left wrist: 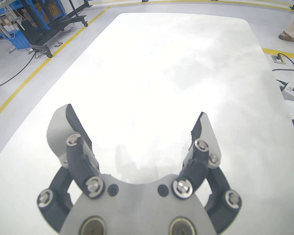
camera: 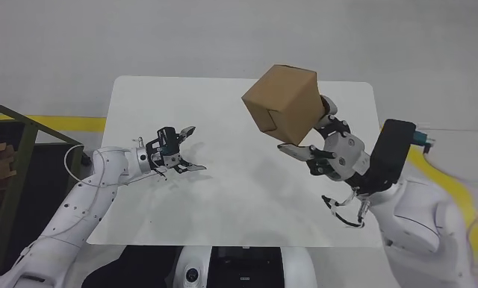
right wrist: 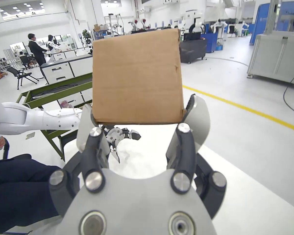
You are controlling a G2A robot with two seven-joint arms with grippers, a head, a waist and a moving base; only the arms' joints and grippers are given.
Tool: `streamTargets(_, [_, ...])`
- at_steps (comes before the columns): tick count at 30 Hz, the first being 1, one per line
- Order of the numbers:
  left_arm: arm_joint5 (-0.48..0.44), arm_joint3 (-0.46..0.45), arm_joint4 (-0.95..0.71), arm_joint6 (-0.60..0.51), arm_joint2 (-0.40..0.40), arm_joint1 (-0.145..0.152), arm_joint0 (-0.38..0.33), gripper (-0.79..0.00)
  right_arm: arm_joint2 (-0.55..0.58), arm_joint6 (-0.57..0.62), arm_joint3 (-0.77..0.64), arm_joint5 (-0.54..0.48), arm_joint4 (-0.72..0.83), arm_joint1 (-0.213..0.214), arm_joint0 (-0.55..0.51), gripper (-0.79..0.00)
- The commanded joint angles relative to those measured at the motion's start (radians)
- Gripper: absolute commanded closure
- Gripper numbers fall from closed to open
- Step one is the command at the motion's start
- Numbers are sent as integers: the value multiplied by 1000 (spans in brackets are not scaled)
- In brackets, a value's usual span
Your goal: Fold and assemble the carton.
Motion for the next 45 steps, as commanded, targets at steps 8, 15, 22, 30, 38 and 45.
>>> streamTargets(8, [0, 0, 0, 0, 0, 0, 0, -785, -7, -2, 19, -42, 34, 2, 11, -265])
streamTargets(15, [0, 0, 0, 0, 0, 0, 0, -785, -43, 48, 94, -46, 77, 3, 49, -246])
streamTargets(22, [0, 0, 0, 0, 0, 0, 0, -785, -135, 153, 214, -29, 79, 2, 98, -234])
streamTargets(30, [0, 0, 0, 0, 0, 0, 0, -785, -238, 280, 368, 24, 71, -4, 153, -222])
streamTargets(38, [0, 0, 0, 0, 0, 0, 0, -785, -360, 371, 474, 133, -55, -16, 204, -259])
streamTargets(45, [0, 0, 0, 0, 0, 0, 0, -785, -434, 416, 555, 219, -179, -28, 249, -277])
